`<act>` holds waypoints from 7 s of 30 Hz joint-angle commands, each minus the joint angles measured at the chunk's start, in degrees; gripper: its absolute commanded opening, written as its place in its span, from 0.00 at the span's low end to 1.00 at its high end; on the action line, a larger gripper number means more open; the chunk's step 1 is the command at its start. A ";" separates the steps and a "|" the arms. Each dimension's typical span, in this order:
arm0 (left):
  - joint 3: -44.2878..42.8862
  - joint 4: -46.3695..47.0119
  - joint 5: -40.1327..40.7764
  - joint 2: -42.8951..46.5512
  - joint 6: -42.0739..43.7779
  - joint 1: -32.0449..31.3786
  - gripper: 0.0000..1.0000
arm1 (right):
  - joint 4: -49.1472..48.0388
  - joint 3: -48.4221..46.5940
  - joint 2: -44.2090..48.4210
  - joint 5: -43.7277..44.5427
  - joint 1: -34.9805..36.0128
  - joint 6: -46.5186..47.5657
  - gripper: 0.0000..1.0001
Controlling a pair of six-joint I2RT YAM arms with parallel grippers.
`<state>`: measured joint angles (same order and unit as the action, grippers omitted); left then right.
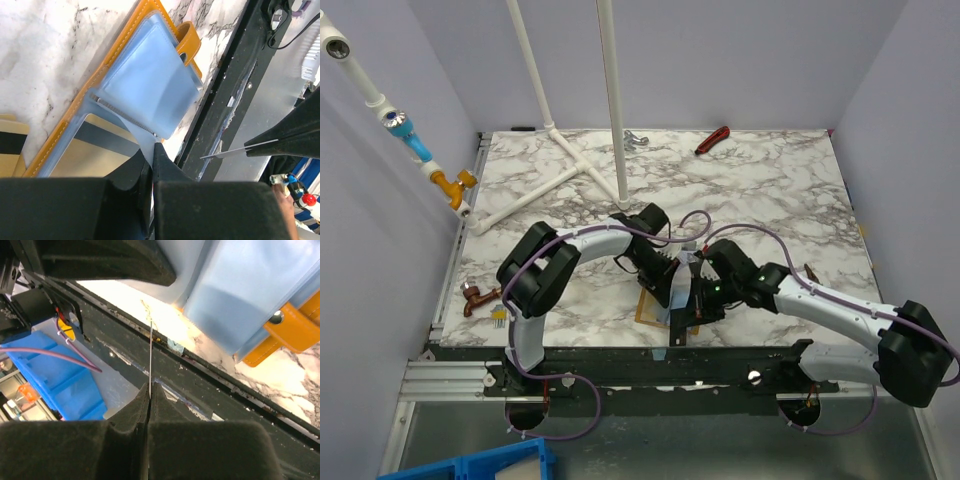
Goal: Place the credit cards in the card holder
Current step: Turn over the card slot in the card holder, then insert the credit card into the card holder.
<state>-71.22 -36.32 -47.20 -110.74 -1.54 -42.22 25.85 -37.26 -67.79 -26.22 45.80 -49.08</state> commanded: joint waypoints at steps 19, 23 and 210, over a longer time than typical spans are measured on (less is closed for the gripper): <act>1.32 -6.86 6.80 5.73 10.90 4.46 0.35 | -13.78 0.54 -11.41 1.26 -3.96 0.38 0.01; 0.76 -7.98 11.42 7.23 13.69 4.64 0.35 | -14.44 1.54 -10.53 1.21 -5.49 0.24 0.01; 7.88 -0.09 13.28 19.07 24.22 5.96 0.10 | -13.87 6.20 -9.76 11.60 -12.55 2.20 0.74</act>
<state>-61.93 -38.81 -25.43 -97.30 27.42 -40.62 5.87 -31.46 -77.62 -19.05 32.91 -47.92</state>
